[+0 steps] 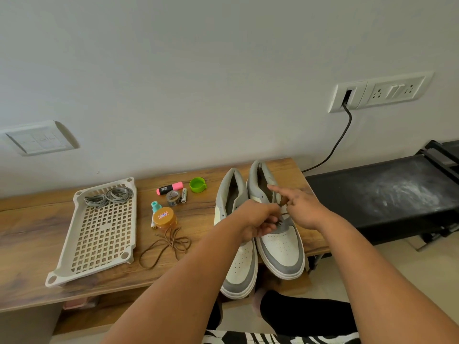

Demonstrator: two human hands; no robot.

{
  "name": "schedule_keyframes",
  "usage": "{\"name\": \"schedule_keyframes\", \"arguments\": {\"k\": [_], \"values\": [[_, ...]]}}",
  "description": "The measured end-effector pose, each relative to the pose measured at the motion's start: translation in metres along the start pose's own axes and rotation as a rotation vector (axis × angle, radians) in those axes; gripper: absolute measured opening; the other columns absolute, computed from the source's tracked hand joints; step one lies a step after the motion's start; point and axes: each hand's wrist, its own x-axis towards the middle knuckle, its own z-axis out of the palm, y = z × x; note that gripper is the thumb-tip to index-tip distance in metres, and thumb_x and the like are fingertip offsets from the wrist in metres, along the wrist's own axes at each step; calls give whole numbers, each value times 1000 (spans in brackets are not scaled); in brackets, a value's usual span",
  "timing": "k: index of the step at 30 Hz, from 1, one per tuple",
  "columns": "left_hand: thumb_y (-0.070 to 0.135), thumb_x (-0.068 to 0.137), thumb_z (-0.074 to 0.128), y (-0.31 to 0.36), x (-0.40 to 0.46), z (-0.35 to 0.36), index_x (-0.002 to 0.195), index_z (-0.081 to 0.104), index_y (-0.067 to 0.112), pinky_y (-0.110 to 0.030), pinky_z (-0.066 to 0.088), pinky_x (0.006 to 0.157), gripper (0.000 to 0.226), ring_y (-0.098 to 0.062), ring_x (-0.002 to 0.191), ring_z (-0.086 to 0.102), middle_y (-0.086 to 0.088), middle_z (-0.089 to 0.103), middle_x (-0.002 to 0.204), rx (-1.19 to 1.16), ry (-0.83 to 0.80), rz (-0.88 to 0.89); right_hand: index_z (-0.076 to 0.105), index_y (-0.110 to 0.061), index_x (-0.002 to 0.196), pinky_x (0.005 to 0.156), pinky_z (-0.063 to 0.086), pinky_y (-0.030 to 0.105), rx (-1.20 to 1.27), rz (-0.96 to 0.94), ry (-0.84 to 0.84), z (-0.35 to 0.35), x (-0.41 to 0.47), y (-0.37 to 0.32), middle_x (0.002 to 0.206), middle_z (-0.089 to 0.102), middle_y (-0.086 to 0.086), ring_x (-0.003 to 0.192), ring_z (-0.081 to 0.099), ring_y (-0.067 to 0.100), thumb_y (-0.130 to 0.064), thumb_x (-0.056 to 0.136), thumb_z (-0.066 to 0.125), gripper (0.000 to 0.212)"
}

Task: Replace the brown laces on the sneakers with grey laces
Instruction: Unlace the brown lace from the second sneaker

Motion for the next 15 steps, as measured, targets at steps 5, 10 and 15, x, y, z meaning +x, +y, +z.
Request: {"name": "schedule_keyframes", "arguments": {"k": [5, 10, 15], "values": [[25, 95, 61, -5, 7, -3, 84, 59, 8, -21, 44, 45, 21, -12, 46, 52, -5, 57, 64, 133, 166, 34, 41, -56, 136, 95, 44, 30, 148, 28, 8, 1, 4, 5, 137, 52, 4, 124, 49, 19, -3, 97, 37, 66], [21, 97, 60, -10, 11, 4, 90, 59, 4, -17, 44, 41, 18, -13, 47, 54, -9, 58, 70, 210, 182, 36, 40, -59, 136, 100, 44, 33, 193, 28, 12, 2, 3, 7, 148, 42, 2, 128, 46, 18, -2, 97, 38, 69], [11, 93, 58, -1, 6, -4, 79, 58, 8, -16, 45, 45, 15, -10, 49, 51, -2, 51, 60, 34, 50, 8, 41, -59, 136, 100, 43, 32, 215, 38, -4, 3, 6, 9, 139, 50, 1, 128, 46, 18, -2, 97, 38, 68]]}}
